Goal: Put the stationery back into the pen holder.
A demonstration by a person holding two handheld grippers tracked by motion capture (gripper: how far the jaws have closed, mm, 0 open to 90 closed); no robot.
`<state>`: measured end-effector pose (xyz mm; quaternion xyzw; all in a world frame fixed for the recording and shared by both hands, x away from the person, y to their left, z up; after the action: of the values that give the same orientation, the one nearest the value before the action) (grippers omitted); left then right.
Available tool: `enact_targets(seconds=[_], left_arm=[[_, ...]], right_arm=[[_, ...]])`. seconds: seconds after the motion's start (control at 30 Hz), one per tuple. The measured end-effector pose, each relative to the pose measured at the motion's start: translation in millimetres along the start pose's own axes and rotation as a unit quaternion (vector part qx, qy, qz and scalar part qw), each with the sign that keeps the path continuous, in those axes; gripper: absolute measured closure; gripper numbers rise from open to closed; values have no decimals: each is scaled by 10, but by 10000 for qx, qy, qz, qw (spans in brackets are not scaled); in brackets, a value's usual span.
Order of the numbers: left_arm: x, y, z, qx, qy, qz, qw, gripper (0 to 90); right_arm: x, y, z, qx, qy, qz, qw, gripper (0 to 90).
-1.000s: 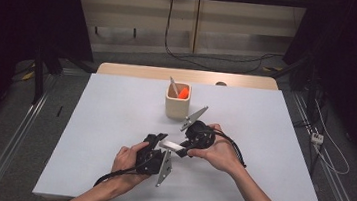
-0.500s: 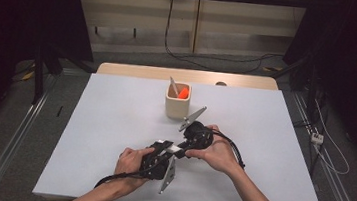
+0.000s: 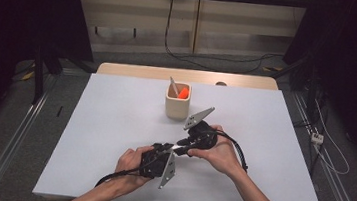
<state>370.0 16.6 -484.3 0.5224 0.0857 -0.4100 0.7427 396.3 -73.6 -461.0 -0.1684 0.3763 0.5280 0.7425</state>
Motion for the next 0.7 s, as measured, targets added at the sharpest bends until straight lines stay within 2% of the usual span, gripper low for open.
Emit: enact_targets(seconds=[0.07,0.13,0.17,0.3,0.33,0.37,0.43,0.53,0.6,0.67,0.7], left_arm=[[-5,3,-14,-162,18,-31,9999,709],[-4,19,-25,-276,16,-74,9996,709],[1,35,-28,-278,-11,-90,9996,709],[6,66,-46,-671,-85,-174,9976,709],[5,91,-52,-753,-116,-136,9970,709],[25,88,-40,-974,-263,-198,9947,709],[27,114,-54,-1197,-322,-246,9920,709],[8,174,-98,-1573,-378,-348,9862,709],[-8,202,-100,-1889,-546,-424,9796,709],[-34,224,-113,-2083,-619,-480,9749,708],[-46,236,-120,-2168,-658,-511,9727,708]], right_arm=[[-12,8,-16,6,-19,-48,10000,581],[-35,8,-30,26,-83,-73,9999,563],[-51,-1,-30,5,-154,-76,9999,537],[-124,-56,-36,150,-395,-310,9986,417],[-138,-57,-47,214,-437,-313,9983,388],[-149,-69,-63,251,-462,-371,9979,336],[-173,-103,-99,302,-569,-575,9963,247],[-211,-173,-157,433,-699,-939,9922,158],[-246,-233,-200,584,-872,-1187,9874,122],[-273,-258,-233,681,-974,-1268,9848,122],[-292,-279,-257,730,-1006,-1380,9826,115]])
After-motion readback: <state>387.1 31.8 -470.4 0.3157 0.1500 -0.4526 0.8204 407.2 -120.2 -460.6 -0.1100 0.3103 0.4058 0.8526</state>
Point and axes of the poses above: each handheld gripper's, and its own axes: x roughly forward along the jaws, z roughly out of its top, y roughly to its left, the point moved 8 cm from there along x, roughly forward along the jaws, and after that the axes turned 1 degree about -z, right-handed, at the moved point
